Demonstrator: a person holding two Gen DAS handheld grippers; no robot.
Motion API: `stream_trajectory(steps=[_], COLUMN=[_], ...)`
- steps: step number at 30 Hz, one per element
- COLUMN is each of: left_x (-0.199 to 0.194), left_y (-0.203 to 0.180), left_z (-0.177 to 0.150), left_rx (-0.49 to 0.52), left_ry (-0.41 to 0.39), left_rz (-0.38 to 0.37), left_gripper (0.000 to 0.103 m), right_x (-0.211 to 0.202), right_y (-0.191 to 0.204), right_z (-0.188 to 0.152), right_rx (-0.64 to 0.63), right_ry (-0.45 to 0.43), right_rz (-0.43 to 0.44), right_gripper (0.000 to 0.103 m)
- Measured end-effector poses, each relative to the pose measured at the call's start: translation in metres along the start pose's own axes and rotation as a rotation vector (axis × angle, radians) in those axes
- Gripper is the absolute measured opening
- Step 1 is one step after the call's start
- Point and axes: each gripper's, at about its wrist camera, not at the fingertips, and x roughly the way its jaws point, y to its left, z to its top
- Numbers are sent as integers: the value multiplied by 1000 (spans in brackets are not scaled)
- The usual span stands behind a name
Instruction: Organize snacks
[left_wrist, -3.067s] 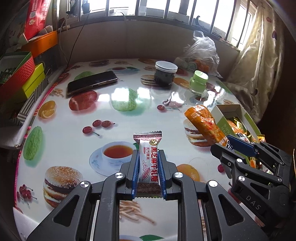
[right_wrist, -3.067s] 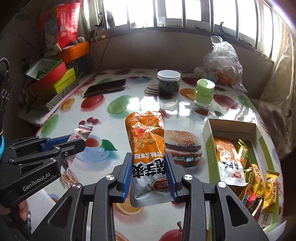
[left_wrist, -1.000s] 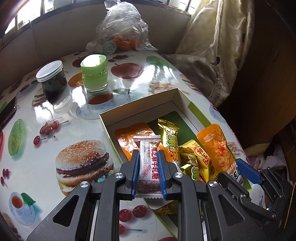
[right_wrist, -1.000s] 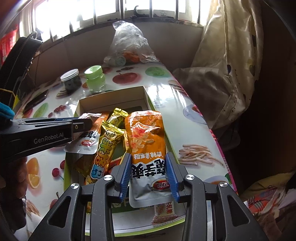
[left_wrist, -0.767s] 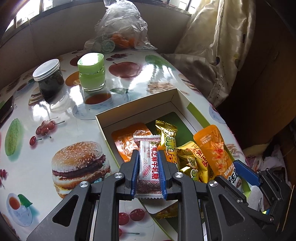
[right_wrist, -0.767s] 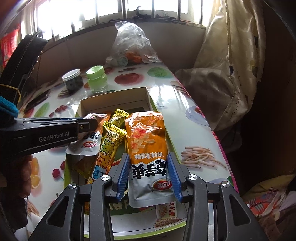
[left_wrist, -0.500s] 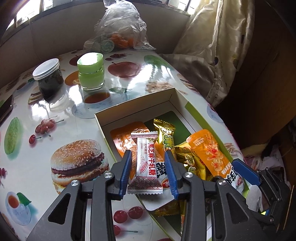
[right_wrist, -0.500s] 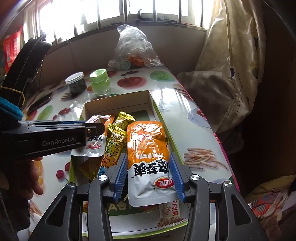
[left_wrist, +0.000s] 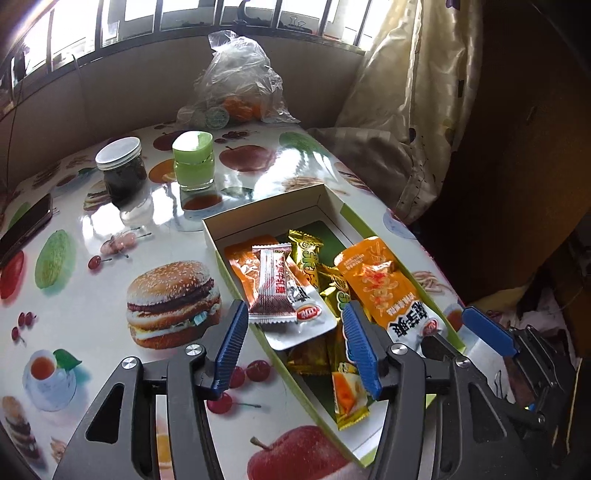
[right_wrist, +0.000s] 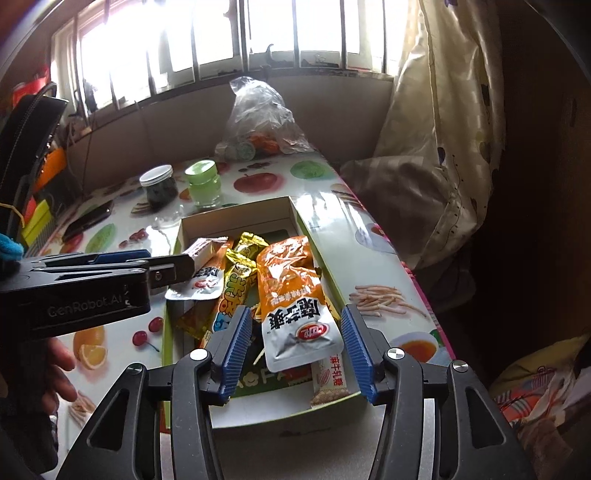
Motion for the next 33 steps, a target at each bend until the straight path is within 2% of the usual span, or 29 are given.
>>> stream_trajectory(steps=[2, 7, 11, 15, 19, 22, 26, 33], left_x=[-9, -26, -31, -33, -34, -33, -26, -28], left_y=[0, -1, 3, 5, 5, 3, 5, 3], left_z=[-9, -35, -61, -85, -104, -116, -130, -138], left_rx=[-9, 8, -8, 7, 17, 39, 30, 26], left_ry=[-11, -32, -7, 2, 13, 13, 57, 40], left_rz=[1, 60, 62, 109, 117, 155, 153, 154], left_gripper=[55, 55, 55, 55, 55, 55, 55, 55], right_x=[-8, -22, -28, -32, -30, -29, -27, -23], right_y=[-2, -4, 0, 6, 11, 15, 12, 11], right_z=[-7, -27, -42, -58, -72, -81, -90, -101], right_rx=[13, 44, 40, 36, 35, 18, 38, 29], right_ry=[-4, 0, 14, 31, 58, 70, 88, 98], right_rz=[-6, -6, 3, 14, 11, 7, -13, -56], right_gripper=[50, 51, 51, 53, 54, 55, 55, 57])
